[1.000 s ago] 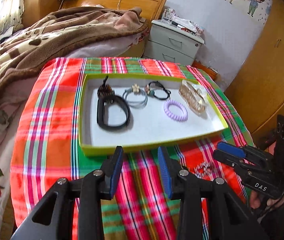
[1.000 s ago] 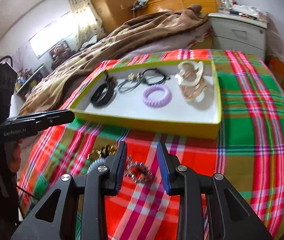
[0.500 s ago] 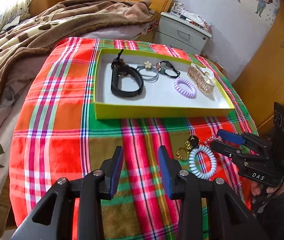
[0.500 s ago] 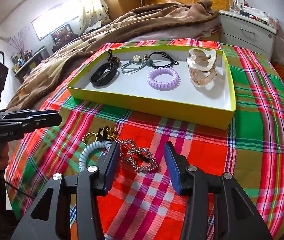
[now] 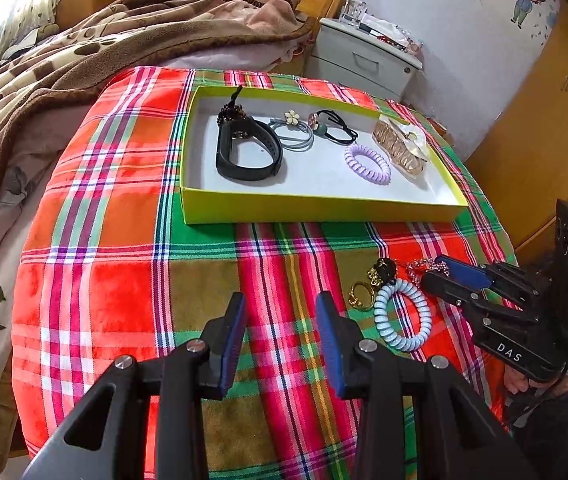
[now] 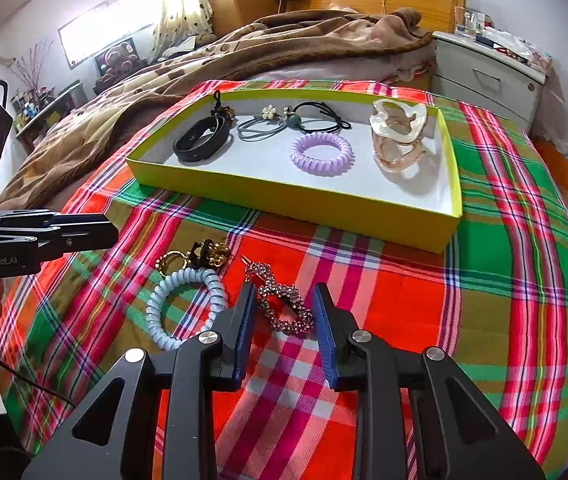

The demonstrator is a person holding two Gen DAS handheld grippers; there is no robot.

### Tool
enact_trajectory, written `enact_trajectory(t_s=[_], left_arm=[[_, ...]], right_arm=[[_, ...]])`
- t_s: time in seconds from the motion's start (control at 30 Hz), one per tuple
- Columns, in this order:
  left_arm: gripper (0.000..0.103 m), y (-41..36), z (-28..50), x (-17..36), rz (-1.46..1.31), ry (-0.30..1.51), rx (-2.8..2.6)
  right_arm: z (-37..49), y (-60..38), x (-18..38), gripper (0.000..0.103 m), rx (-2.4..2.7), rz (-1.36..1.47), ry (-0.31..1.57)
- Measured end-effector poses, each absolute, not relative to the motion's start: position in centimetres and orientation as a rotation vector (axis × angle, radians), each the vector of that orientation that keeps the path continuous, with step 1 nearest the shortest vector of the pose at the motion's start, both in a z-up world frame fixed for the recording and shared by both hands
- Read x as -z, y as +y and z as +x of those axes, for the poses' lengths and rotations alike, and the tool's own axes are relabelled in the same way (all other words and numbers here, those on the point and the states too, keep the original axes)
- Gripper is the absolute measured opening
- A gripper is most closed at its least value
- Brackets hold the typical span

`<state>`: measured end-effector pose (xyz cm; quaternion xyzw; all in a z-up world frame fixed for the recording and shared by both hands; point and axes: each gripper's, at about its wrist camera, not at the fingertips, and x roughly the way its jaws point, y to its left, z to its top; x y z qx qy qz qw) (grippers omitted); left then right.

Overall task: Organize jewelry
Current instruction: 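Move the right gripper to the pink rhinestone hair clip and close on it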

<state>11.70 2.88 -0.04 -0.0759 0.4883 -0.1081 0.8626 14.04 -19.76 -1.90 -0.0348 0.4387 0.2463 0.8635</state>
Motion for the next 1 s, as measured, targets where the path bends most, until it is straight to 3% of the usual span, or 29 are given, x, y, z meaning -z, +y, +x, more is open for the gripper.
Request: enact_trajectory(t_s=[0.23,0.27,1.0], left_arm=[[0.037,2.3,11.8,0.3,-0.154,1.029,0.24],[0.037,2.2,11.8,0.3,-0.154,1.031,0.244],[0.04,-3.2,11.9,1.3,0.057,1.022,0.324]], right_arm=[[13.3,-20.8,1.6,0.022,-0.474,-0.052,0.896],[13.3,-21.0,1.6,0.009,-0.466,-0.048,0.892],[11.8,-24.4,1.0,0.009,-0.363,0.061,0.871]])
